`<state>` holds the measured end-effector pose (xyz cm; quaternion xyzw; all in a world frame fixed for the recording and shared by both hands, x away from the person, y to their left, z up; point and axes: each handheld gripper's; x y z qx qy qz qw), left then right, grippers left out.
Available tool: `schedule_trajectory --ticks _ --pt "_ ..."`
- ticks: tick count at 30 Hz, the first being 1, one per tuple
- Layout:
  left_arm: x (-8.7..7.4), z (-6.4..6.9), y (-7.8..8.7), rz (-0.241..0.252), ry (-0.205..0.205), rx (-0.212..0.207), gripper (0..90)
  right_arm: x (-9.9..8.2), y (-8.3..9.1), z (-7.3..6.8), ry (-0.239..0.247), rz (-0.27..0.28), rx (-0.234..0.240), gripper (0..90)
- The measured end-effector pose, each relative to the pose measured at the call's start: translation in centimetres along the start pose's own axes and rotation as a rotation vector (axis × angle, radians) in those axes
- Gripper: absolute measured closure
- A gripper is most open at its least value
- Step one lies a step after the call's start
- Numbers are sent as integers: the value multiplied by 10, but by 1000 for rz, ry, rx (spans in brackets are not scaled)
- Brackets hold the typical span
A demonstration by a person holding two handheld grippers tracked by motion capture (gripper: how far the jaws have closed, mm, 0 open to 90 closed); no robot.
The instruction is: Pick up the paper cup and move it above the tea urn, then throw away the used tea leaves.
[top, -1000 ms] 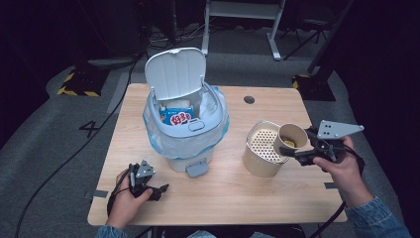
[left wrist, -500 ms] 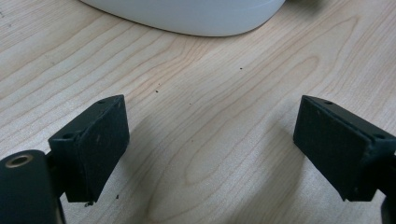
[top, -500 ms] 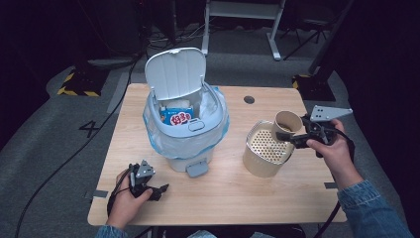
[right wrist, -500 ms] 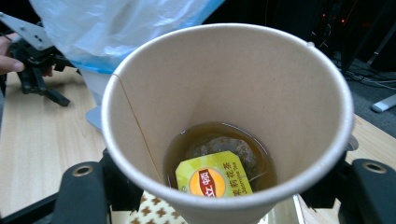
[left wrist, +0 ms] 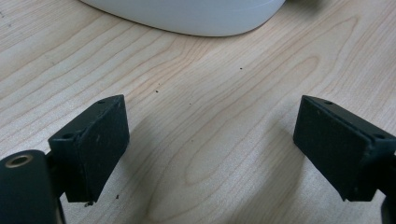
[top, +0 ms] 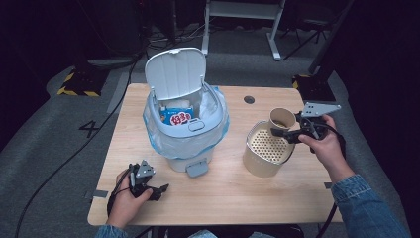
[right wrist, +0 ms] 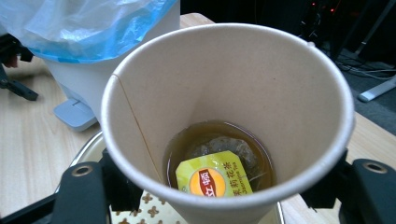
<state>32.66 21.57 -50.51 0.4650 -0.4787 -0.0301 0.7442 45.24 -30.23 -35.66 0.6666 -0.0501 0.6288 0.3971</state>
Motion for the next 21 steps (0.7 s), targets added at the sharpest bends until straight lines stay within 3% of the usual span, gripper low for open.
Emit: schedule_trajectory --ticks 10,17,21 --pt "0 0 0 0 0 0 109 -1 2 2 52 -9 -23 309" --pt "0 0 0 -1 0 -2 108 -1 5 0 204 -5 -72 312" --pt "0 0 0 -1 -1 -1 108 -1 6 -3 370 13 -137 317"
Point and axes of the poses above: each handheld gripper's, and its own axes: y roughly backward along the jaws, x roughly out of its top, z roughly to its right, and after that the axes turned 7 degrees about -x, right-handed
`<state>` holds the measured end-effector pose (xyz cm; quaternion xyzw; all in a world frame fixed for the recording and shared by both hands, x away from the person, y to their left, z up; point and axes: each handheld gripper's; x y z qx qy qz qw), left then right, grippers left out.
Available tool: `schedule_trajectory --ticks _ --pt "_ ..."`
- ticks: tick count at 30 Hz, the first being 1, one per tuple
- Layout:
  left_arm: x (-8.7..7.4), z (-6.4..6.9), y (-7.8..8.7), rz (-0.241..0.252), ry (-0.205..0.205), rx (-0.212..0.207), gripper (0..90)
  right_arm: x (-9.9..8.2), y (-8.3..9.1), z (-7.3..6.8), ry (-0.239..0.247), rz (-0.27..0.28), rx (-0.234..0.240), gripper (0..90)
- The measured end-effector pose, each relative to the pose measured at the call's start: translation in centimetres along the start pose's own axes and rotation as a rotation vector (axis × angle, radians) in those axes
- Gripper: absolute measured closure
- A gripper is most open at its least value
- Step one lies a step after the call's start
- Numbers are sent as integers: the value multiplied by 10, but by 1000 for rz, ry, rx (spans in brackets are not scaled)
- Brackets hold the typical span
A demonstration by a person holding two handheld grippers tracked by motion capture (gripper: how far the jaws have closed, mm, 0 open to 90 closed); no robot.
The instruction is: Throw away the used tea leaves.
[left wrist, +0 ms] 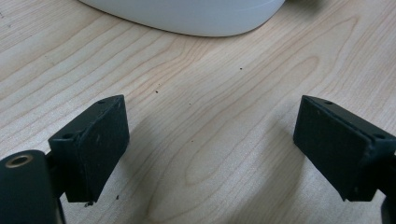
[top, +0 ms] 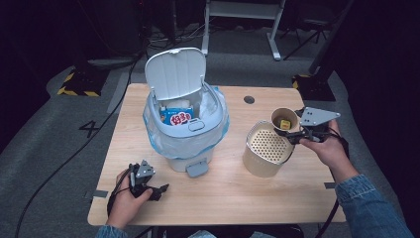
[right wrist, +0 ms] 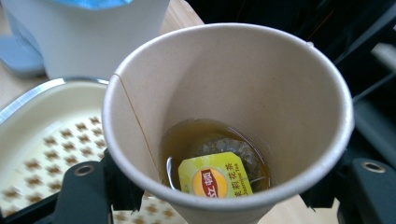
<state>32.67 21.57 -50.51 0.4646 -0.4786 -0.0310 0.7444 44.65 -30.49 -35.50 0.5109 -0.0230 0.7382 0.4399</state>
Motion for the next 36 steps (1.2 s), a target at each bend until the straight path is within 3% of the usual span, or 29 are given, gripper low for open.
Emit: schedule_trajectory --ticks 1,6,14,18,21,23,30,36 --pt "0 0 0 0 0 0 109 1 1 -1 58 6 -17 318" --pt "0 0 0 1 0 0 109 6 4 -6 222 -1 -69 319" --pt "0 0 0 1 -1 0 110 12 8 -17 421 -53 -147 325" --pt "0 0 0 1 0 0 110 14 9 -20 497 -78 -172 326" --pt "0 0 0 1 -1 0 110 15 9 -23 582 -101 -201 326" --pt "0 0 0 1 -1 0 110 16 9 -25 608 -108 -209 327" --pt "0 0 0 1 -1 0 110 15 6 -34 795 -169 -278 328" --pt "0 0 0 1 0 0 110 16 7 -39 887 -199 -329 328"
Point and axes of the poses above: each handheld gripper's, and its own axes: y roughly backward along the jaws, x roughly out of its top, z roughly to its right, and after that the axes turned 7 degrees about -x, right-handed
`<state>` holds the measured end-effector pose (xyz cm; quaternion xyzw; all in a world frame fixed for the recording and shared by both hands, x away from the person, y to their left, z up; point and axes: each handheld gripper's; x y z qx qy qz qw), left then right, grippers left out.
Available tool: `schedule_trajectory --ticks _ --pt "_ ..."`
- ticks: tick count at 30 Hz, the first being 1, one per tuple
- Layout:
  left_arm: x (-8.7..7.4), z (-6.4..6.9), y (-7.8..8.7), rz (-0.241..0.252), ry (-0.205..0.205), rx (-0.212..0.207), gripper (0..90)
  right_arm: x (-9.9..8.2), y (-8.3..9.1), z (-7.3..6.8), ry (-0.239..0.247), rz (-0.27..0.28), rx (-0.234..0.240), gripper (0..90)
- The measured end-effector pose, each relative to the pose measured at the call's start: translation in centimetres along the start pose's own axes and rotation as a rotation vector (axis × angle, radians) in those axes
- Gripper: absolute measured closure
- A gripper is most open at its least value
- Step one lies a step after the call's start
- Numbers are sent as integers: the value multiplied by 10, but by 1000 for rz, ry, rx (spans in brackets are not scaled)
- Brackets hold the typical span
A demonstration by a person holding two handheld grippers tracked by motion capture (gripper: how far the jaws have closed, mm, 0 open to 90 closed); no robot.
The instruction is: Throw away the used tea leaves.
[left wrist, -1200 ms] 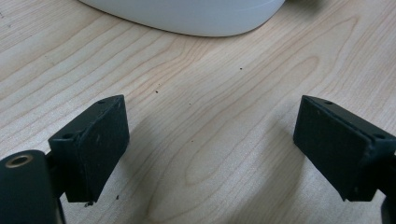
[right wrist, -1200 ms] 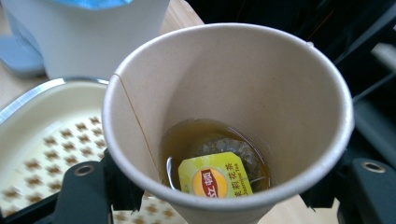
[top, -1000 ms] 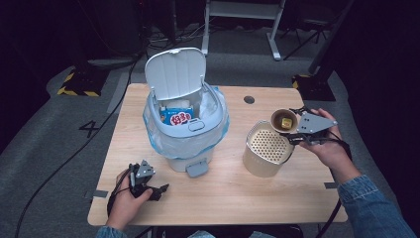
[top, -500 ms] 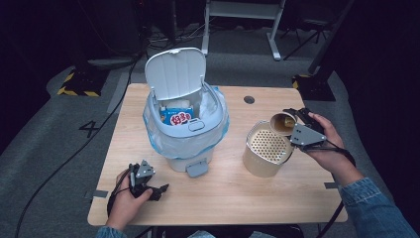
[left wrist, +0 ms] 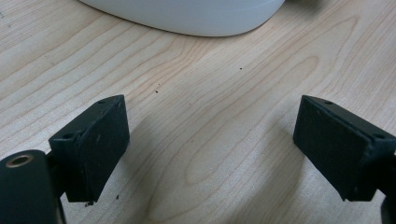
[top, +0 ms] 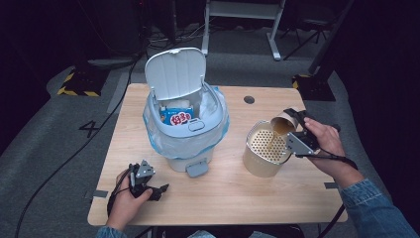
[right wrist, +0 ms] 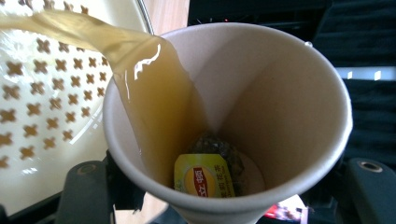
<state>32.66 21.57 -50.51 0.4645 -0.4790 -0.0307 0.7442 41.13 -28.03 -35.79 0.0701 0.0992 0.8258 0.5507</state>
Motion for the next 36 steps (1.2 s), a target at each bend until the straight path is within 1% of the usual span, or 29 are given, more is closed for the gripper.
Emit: schedule_trajectory --ticks 1,3,6,7,9,10,13,14,15,16,18,20,21,22,23,24,26,27,28,29,31,34,36 --pt "0 0 0 0 0 0 110 2 1 -1 38 -9 -13 328" --pt "0 0 0 0 0 0 110 4 1 -1 79 -14 -27 328" --pt "0 0 0 0 -1 0 110 9 2 -3 175 -39 -65 328" --pt "0 0 0 0 0 0 110 10 3 -4 199 -42 -79 328" --pt "0 0 0 0 0 0 110 13 4 -4 231 -46 -97 328" --pt "0 0 0 0 0 0 110 14 5 -5 251 -58 -108 328" --pt "0 0 0 0 0 0 110 18 6 -6 337 -69 -138 329" --pt "0 0 0 0 0 0 110 19 7 -6 367 -82 -143 329" --pt "0 0 0 0 0 0 110 20 8 -7 390 -88 -160 329" --pt "0 0 0 0 0 0 110 21 8 -8 423 -91 -178 330" --pt "0 0 0 0 0 0 110 23 8 -8 485 -105 -200 330" --pt "0 0 0 0 0 0 110 25 9 -11 575 -129 -240 330" --pt "0 0 0 0 -1 0 110 27 10 -12 615 -135 -252 330" --pt "0 0 0 0 -1 1 110 28 10 -14 642 -142 -265 330" --pt "0 0 0 0 0 0 110 29 10 -15 680 -150 -278 330" --pt "0 0 0 0 -1 0 110 30 11 -17 729 -164 -297 331" --pt "0 0 0 0 -1 1 110 33 11 -20 791 -176 -324 332" --pt "0 0 0 0 -1 1 110 35 11 -22 843 -185 -339 332" --pt "0 0 0 0 -1 1 110 35 10 -22 851 -181 -337 332" --pt "0 0 0 0 0 0 110 36 10 -24 841 -180 -338 332" --pt "0 0 0 0 -1 0 110 37 10 -24 881 -191 -353 332" --pt "0 0 0 0 0 0 110 39 10 -25 899 -191 -374 332" --pt "0 0 0 0 -1 0 110 40 11 -25 925 -201 -396 332"
Point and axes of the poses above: each handheld gripper's, and its own axes: y roughly backward along the jaws, x roughly out of its top, z roughly to its right, and after that the axes turned 7 degrees about -x, right-handed
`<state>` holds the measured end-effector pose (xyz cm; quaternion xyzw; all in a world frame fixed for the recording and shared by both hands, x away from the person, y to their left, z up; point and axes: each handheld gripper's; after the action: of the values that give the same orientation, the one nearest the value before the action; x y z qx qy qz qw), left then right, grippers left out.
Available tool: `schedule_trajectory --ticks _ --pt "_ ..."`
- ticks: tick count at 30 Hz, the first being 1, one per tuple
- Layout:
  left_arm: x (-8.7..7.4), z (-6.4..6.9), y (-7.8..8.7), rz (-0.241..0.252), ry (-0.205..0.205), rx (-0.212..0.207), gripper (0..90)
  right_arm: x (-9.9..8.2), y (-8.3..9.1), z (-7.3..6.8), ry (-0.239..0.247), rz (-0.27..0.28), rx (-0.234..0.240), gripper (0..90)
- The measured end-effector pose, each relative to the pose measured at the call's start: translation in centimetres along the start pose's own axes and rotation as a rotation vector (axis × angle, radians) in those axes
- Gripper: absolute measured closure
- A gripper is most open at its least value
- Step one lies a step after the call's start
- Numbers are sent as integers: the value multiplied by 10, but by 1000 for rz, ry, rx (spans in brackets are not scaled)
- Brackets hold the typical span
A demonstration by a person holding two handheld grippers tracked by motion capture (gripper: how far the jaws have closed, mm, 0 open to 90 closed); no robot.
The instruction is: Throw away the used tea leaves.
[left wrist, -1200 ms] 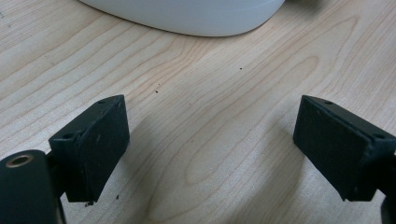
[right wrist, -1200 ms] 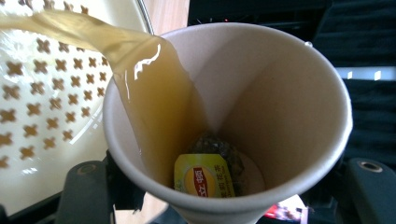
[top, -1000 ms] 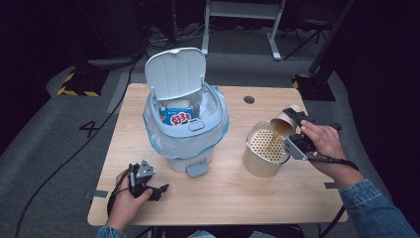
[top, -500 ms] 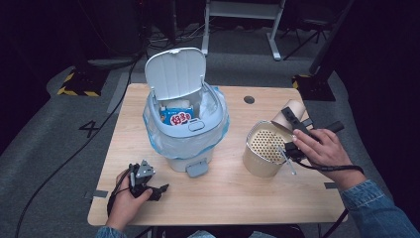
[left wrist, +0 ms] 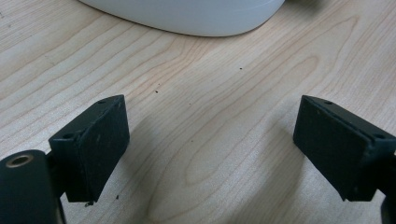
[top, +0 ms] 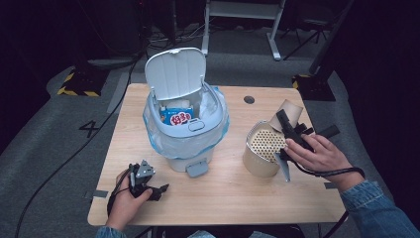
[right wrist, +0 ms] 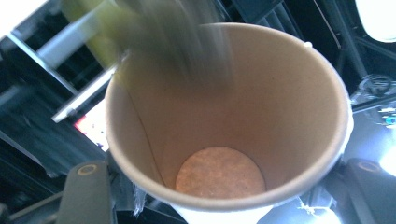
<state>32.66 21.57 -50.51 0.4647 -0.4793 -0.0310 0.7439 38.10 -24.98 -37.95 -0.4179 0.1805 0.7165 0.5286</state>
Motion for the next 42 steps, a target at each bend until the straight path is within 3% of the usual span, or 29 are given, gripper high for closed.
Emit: schedule_trajectory --ticks 2,10,12,14,16,19,21,22,23,24,25,30,31,33,35,38,40,42 --pt "0 0 0 0 0 0 110 0 0 1 15 -5 -4 332" --pt "0 0 0 0 0 0 110 -3 1 4 -8 -10 -11 332" --pt "0 0 0 0 0 0 110 -4 1 4 -25 -9 -3 331" --pt "0 0 0 0 0 0 110 -6 1 5 -81 2 9 328" --pt "0 0 0 1 1 0 110 -13 -1 5 -240 27 54 324" --pt "0 0 0 0 0 0 110 -24 -4 6 -427 46 101 322" --pt "0 0 0 0 0 0 110 -33 -7 5 -592 73 165 321" --pt "0 0 0 0 0 0 110 -36 -8 5 -637 83 183 321" --pt "0 0 0 0 1 0 110 -40 -9 3 -736 98 217 320" --pt "0 0 0 0 0 0 110 -42 -10 3 -787 107 236 319" --pt "0 0 0 0 1 0 110 -45 -11 1 -883 124 282 317" --pt "0 0 0 1 -1 0 110 -54 -18 -8 -1168 173 414 312" --pt "0 0 0 1 -1 0 110 -56 -21 -12 -1256 181 472 312" --pt "0 0 0 1 -1 0 110 -58 -22 -16 -1359 179 524 310" --pt "0 0 0 0 0 0 110 -61 -24 -21 -1514 192 599 308" --pt "0 0 0 0 0 0 110 -64 -27 -26 -1687 216 689 306" --pt "0 0 0 0 0 0 110 -67 -28 -30 -1826 225 781 306" --pt "0 0 0 0 0 0 110 -68 -29 -34 -1909 239 816 305"
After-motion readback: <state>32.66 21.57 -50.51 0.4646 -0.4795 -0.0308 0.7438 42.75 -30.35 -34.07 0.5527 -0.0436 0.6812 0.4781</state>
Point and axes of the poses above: each handheld gripper's, and its own axes: y roughly backward along the jaws, x roughly out of its top, z roughly to its right, and after that the axes turned 7 degrees about -x, right-handed
